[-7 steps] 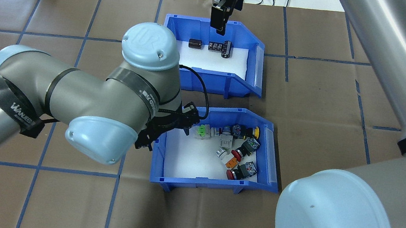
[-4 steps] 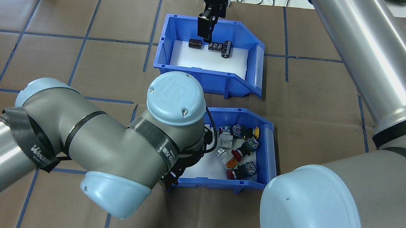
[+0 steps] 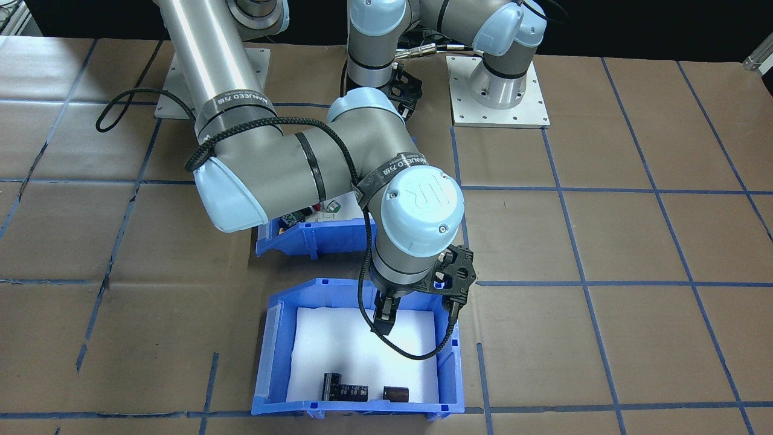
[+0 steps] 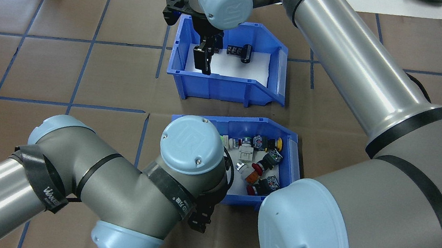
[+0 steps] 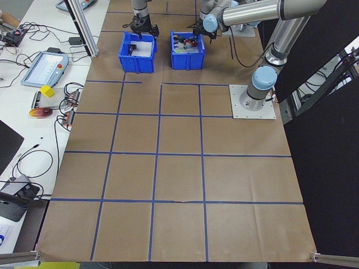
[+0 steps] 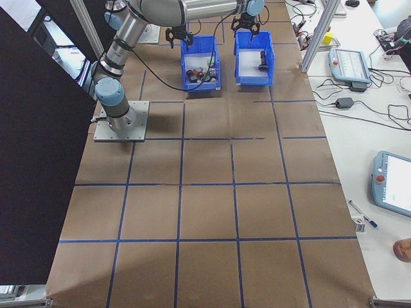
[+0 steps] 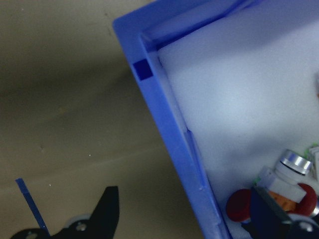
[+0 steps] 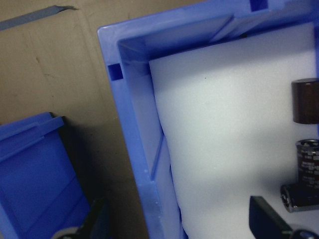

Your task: Place button box in front

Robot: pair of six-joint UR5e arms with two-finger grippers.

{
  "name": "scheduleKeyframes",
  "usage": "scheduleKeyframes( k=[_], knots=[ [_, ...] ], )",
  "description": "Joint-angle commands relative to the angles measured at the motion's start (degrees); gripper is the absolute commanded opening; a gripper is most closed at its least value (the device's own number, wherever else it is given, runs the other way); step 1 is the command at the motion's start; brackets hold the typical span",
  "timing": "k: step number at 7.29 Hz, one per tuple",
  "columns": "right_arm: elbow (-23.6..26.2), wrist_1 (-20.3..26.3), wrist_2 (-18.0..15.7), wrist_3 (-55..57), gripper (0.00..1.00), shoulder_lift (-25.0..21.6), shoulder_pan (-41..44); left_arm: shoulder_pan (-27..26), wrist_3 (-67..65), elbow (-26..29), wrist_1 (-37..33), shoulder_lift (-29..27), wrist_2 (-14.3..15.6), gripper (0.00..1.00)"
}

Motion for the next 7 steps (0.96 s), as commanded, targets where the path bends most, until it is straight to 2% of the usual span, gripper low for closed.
scheduleKeyframes(
  k=[1, 2, 3, 4, 5, 7],
  knots=[
    [5.8, -4.6, -0.5, 0.2, 0.99, -0.5, 0.5, -0.2, -5.2, -2.1, 6.8, -4.3, -0.1, 0.93],
    [7.7, -4.7, -0.5, 0.3, 0.99, -0.9, 0.5, -0.2, -5.4, -2.9, 7.9, -5.6, 0.0, 0.92],
    [9.0, -4.7, -0.7, 0.5, 0.99, -1.5, 0.7, -0.1, -5.4, -3.0, 7.9, -6.0, 0.3, 0.68],
    [9.6, -4.8, -0.5, 0.4, 0.94, -1.6, 0.7, 0.1, -5.9, -2.6, 8.5, -6.2, -0.1, 0.24],
    [9.1, -6.9, -0.6, 0.0, 0.71, -1.3, 0.5, 0.2, -6.1, -2.8, 9.1, -6.1, 0.0, 0.00],
    [9.0, -9.1, -1.1, -0.8, 0.09, -0.8, 0.5, 0.3, -5.9, -2.9, 8.5, -5.1, 0.8, 0.00]
  ],
)
